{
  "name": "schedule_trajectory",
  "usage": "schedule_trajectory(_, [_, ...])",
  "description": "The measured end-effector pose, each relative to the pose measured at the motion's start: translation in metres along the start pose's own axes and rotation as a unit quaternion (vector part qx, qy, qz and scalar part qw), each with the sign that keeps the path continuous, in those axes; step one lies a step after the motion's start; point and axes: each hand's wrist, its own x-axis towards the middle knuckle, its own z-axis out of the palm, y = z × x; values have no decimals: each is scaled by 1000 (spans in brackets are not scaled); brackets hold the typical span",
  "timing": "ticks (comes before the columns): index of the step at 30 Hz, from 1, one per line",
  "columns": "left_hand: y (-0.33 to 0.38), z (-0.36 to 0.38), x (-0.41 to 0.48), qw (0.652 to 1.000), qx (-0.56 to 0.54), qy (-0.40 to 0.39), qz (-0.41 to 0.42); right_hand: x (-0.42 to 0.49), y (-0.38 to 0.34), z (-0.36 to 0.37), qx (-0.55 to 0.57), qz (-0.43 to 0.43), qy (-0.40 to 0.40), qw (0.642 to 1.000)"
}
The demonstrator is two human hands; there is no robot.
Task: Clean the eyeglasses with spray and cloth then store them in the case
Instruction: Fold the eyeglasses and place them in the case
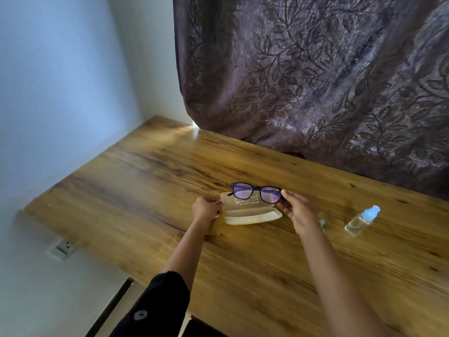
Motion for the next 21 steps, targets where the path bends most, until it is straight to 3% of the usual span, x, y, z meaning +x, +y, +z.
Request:
schedule_trajectory(10, [0,8,2,998,52,10,28,-2,-5,-9,11,1,5,1000])
schedule_trajectory(21, [1,14,-6,998,-36,-17,55,-6,0,-22,-45,57,-32,997])
